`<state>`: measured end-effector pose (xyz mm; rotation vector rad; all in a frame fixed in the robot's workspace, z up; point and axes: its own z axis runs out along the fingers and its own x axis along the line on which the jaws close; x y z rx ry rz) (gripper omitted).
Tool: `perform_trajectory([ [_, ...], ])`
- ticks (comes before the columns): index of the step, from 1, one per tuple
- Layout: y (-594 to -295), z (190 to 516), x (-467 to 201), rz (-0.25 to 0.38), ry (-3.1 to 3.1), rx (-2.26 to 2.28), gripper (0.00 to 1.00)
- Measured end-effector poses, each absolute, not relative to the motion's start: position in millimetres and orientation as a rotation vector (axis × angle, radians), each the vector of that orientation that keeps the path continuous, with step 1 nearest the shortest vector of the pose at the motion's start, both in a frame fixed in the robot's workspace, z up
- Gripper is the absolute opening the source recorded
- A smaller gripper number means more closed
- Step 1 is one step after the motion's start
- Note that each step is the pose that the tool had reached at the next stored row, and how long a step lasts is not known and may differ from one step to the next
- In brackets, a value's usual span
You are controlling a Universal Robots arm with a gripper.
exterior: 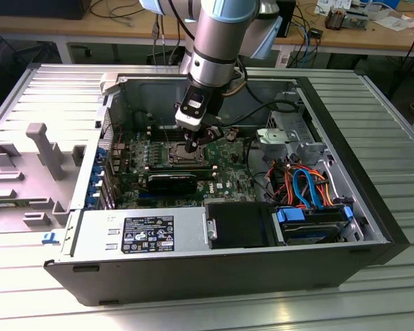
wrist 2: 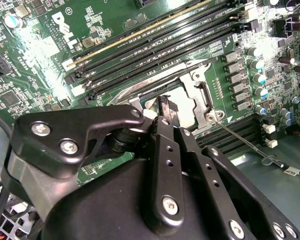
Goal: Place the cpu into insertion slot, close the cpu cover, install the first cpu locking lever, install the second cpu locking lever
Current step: 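Install the first cpu locking lever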
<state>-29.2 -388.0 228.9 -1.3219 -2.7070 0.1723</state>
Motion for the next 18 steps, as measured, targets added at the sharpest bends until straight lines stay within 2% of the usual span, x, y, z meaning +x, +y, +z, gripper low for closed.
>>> perform_trajectory([
  [18, -388.0, 228.8, -29.2, 0.174, -2.720, -1.298, 0.11],
])
